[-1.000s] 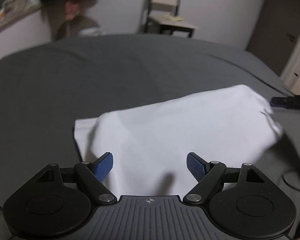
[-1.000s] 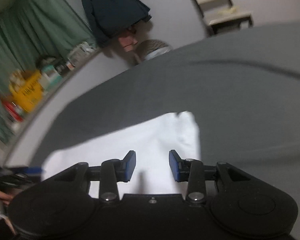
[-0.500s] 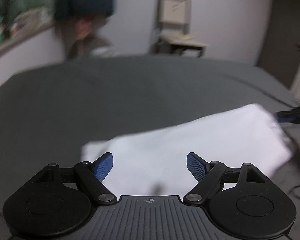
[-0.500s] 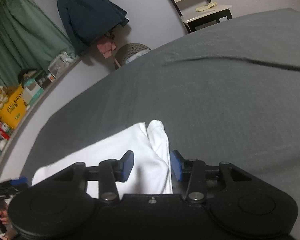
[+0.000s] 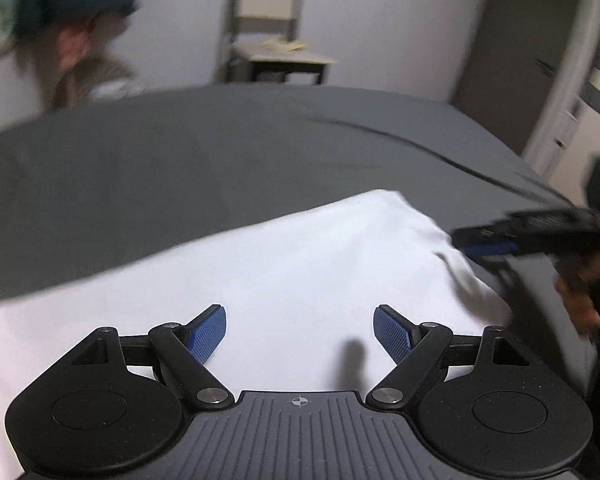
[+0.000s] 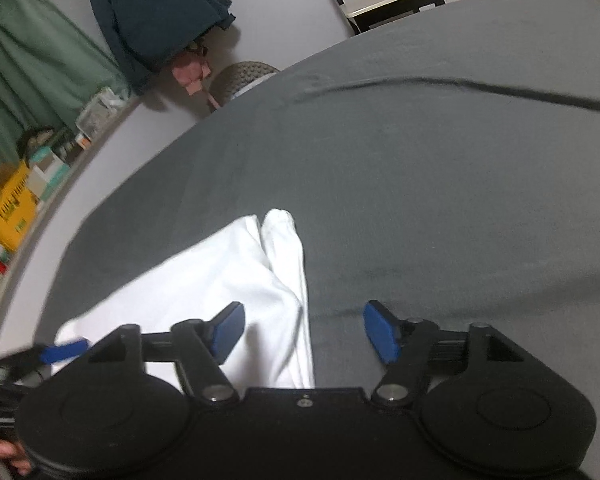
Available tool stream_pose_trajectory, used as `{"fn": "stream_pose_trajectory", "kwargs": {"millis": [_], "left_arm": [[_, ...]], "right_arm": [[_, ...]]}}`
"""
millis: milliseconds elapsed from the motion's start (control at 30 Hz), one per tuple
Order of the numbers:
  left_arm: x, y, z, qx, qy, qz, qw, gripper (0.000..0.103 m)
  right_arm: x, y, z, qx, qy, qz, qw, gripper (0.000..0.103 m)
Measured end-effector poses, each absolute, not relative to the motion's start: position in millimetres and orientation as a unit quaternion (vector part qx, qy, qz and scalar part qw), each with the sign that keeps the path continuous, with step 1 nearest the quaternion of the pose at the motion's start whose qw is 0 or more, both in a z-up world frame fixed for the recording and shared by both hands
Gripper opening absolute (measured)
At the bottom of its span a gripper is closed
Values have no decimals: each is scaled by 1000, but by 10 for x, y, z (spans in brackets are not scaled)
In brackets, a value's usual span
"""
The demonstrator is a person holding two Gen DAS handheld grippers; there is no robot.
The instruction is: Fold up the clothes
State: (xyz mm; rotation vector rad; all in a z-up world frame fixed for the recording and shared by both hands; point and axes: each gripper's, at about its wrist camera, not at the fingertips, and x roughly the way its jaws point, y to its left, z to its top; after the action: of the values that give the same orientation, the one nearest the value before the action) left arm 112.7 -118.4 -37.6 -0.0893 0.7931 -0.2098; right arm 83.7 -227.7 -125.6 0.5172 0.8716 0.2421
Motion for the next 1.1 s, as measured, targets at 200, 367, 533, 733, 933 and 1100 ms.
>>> {"fn": "stream_pose_trajectory", "kwargs": {"millis": [200, 367, 533, 733, 933, 1100], "left_arm": [[1428, -1105, -485, -109, 382, -47, 916, 82], [1616, -1157, -612, -109, 409, -52, 905, 82], [1600, -1236, -728, -99, 422, -62, 899, 85], [1290, -1234, -657, -114, 421, -62, 898, 85], [963, -1268, -628, -107, 428, -72, 895, 85], [783, -1272, -581, -131, 456, -78, 877, 85]], "right_arm": [[850, -2244, -1273, 236, 408, 135, 872, 77], [865, -2278, -1288, 245, 403, 146, 870, 82], [882, -2280, -1301, 238, 399, 155, 872, 83], [883, -2339, -1312, 256, 399, 156, 866, 83], [883, -2360, -1308, 260, 403, 156, 863, 84], [874, -2368, -1311, 262, 404, 156, 862, 84]]}}
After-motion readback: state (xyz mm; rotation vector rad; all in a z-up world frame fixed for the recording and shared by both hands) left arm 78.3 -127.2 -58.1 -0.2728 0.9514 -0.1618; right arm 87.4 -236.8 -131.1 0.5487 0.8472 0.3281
